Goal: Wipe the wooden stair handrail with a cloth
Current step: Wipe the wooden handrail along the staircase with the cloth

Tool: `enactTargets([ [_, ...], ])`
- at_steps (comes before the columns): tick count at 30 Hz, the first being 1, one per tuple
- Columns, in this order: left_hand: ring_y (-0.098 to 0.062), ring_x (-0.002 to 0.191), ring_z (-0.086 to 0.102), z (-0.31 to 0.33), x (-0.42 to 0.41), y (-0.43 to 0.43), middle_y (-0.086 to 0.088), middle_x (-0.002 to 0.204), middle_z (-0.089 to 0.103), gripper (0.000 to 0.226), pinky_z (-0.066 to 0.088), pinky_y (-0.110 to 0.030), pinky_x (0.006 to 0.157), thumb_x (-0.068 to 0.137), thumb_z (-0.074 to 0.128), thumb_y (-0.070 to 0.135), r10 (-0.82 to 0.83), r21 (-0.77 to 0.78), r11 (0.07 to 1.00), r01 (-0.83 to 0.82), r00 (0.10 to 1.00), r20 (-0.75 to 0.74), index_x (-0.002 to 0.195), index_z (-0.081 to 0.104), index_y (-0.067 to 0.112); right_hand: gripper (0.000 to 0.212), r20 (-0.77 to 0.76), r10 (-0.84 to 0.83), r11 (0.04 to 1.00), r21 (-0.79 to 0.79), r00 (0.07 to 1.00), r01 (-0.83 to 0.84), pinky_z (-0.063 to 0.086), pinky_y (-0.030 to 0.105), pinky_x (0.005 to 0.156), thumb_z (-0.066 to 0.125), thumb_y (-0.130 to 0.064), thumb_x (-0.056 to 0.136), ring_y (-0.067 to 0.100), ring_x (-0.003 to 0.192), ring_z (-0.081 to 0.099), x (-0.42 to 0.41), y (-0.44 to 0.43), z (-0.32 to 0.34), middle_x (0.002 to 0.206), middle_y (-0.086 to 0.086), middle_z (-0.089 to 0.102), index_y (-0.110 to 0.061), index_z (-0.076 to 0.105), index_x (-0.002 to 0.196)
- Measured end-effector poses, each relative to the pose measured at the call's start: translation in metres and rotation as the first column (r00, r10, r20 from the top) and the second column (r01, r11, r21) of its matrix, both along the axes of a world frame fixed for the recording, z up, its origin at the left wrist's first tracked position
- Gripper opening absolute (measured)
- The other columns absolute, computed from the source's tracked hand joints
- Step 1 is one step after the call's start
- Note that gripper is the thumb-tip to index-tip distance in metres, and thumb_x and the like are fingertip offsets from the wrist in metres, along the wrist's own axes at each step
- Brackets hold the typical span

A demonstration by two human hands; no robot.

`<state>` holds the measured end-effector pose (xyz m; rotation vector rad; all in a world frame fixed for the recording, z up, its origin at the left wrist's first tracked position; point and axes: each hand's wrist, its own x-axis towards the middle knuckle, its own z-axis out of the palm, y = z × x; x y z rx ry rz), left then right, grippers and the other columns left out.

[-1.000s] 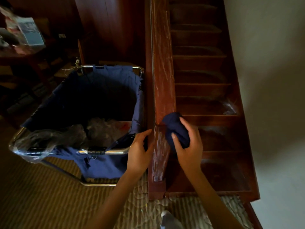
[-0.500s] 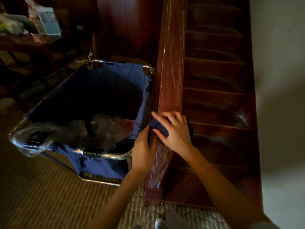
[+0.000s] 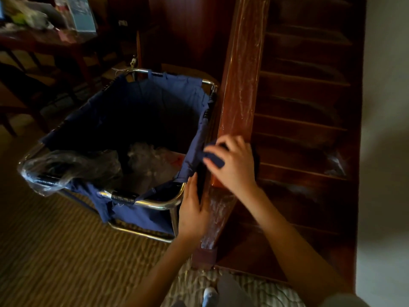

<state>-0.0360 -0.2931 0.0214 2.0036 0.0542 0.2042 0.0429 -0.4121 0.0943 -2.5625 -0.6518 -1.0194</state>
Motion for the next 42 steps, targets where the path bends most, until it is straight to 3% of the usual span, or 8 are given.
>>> enactTargets([
  [5,-0.008,0.144,0.024,0.017,0.006,0.001,0.000,0.159,0.026,0.052,0.029,-0.022,0.108,0.102,0.039,0.026,0.006,0.066,0.998,-0.013,0.995,0.104,0.152,0.028,0.019,0.019,-0.010,-0.281,0.861,0.439,0.960,0.257,0.046,0.045,0.078,0.072,-0.028,0.086,0.035,0.091,0.056,0.005,-0.026,-0.005,0.100,0.013,0.060,-0.015,0.073,0.101],
  [11,-0.019,0.143,0.033,0.020,0.009,-0.003,-0.007,0.156,0.032,0.051,0.037,-0.031,0.110,0.101,0.036,0.023,0.008,0.066,0.998,-0.013,0.996,0.086,0.151,0.031,0.010,0.017,0.018,-0.009,0.995,0.101,1.000,0.007,0.046,0.042,0.069,0.070,-0.035,0.083,0.029,0.090,0.056,-0.022,0.001,-0.025,0.099,0.004,0.062,-0.023,0.072,0.095],
  [18,-0.013,0.145,0.029,0.025,0.009,-0.010,0.005,0.156,0.029,0.047,0.034,-0.023,0.107,0.103,0.038,0.018,-0.018,0.148,0.989,-0.010,0.982,0.187,0.150,0.032,0.016,0.022,-0.121,-0.306,0.702,0.641,0.944,0.310,0.039,0.025,0.086,0.075,-0.028,0.086,0.031,0.097,0.056,-0.010,-0.007,-0.023,0.107,0.011,0.059,-0.015,0.073,0.103],
  [23,-0.010,0.144,0.031,0.029,0.012,-0.019,0.002,0.158,0.029,0.055,0.039,-0.033,0.111,0.099,0.031,0.032,-0.064,0.158,0.987,0.033,0.978,0.197,0.151,0.032,0.014,0.019,-0.063,-0.117,0.845,0.519,0.991,0.132,0.042,0.022,0.089,0.073,-0.032,0.085,0.025,0.099,0.055,-0.042,-0.006,-0.047,0.103,0.005,0.059,-0.018,0.073,0.098],
  [28,0.004,0.144,0.015,0.025,0.007,-0.025,0.009,0.159,0.022,0.051,0.029,-0.012,0.107,0.102,0.037,0.016,-0.063,0.215,0.977,0.013,0.972,0.227,0.152,0.029,0.016,0.025,-0.159,-0.086,0.533,0.827,0.983,0.181,0.051,0.045,0.086,0.072,-0.029,0.085,0.028,0.101,0.059,-0.012,-0.014,-0.032,0.107,0.007,0.056,-0.012,0.070,0.102],
  [31,0.002,0.145,0.015,0.025,0.007,-0.028,0.009,0.159,0.020,0.055,0.028,-0.012,0.107,0.099,0.033,0.030,-0.062,0.213,0.977,0.017,0.977,0.205,0.153,0.028,0.017,0.024,-0.142,-0.080,0.549,0.820,0.987,0.162,0.050,0.039,0.087,0.069,-0.036,0.087,0.022,0.102,0.057,-0.031,-0.009,-0.049,0.109,0.001,0.054,-0.019,0.069,0.104],
  [35,0.008,0.144,0.010,0.026,0.007,-0.031,0.008,0.159,0.023,0.068,0.037,-0.023,0.106,0.090,0.024,0.043,-0.030,0.211,0.977,-0.014,0.978,0.205,0.151,0.031,0.015,0.020,-0.126,0.029,0.596,0.798,0.992,0.084,0.050,0.033,0.086,0.069,-0.036,0.088,0.017,0.101,0.056,-0.049,-0.013,-0.064,0.108,0.000,0.052,-0.022,0.067,0.102],
  [42,-0.012,0.150,0.008,0.031,0.013,-0.049,-0.002,0.160,0.021,0.053,0.038,-0.050,0.111,0.098,0.043,0.007,-0.225,0.436,0.897,0.076,0.926,0.302,0.150,0.032,0.007,0.029,-0.307,0.126,0.177,0.943,0.943,0.283,0.050,0.041,0.098,0.066,-0.033,0.088,0.013,0.109,0.061,-0.040,-0.010,-0.045,0.116,0.004,0.062,-0.019,0.061,0.112],
])
